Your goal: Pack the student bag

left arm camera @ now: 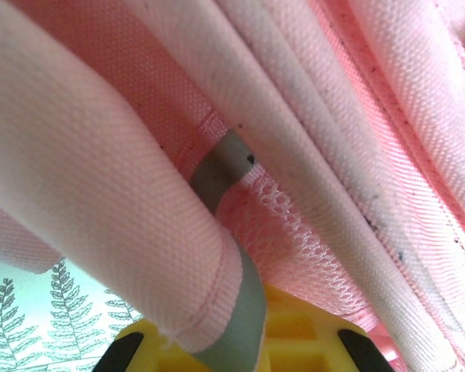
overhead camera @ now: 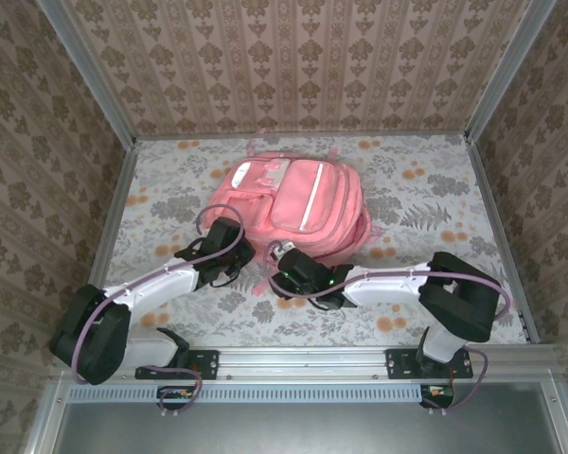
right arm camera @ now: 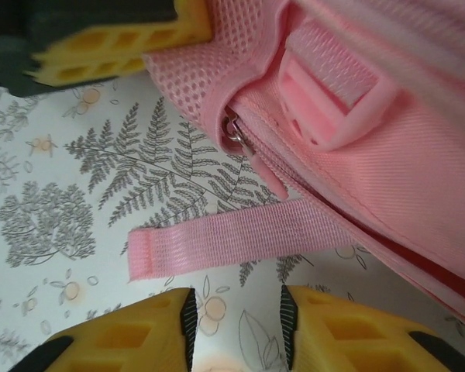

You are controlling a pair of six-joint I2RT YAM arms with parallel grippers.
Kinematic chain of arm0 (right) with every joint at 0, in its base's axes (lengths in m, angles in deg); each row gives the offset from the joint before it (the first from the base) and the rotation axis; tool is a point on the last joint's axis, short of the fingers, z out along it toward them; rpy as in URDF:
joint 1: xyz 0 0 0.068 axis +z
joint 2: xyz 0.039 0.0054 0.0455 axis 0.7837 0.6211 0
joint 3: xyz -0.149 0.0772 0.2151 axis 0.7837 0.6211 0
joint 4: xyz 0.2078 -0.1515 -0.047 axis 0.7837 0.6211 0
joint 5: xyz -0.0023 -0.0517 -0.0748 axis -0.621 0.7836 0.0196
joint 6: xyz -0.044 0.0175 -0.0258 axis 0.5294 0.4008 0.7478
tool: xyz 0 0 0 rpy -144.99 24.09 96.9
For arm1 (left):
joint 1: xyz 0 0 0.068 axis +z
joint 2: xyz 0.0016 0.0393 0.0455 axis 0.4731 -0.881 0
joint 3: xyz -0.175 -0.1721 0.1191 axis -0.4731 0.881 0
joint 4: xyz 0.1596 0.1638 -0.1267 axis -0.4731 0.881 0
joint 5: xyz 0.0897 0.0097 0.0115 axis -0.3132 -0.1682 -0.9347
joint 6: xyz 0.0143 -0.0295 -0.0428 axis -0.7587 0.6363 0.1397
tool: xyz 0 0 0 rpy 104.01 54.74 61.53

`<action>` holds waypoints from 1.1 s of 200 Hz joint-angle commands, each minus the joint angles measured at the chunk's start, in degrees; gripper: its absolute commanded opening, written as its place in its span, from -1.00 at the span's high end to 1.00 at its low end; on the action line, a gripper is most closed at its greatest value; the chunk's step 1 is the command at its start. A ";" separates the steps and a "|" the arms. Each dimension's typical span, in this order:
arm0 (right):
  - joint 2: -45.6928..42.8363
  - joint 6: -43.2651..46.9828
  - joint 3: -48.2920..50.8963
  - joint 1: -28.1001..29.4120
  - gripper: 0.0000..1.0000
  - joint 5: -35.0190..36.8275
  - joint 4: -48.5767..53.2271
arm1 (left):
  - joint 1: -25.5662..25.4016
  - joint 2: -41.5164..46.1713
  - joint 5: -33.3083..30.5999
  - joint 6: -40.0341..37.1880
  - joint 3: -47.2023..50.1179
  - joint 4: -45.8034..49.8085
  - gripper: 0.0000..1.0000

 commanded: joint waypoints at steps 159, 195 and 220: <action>13.11 4.90 -8.86 -1.50 0.33 5.62 -11.21 | -1.09 1.73 -0.81 2.78 -2.47 3.03 0.90; 11.72 4.77 -8.30 -1.54 0.94 5.71 -11.31 | -1.18 1.56 -1.04 2.52 -2.78 3.53 0.91; 8.19 4.29 -6.01 -1.54 1.00 6.87 -10.09 | -0.64 1.76 -1.64 2.08 -2.74 4.23 0.94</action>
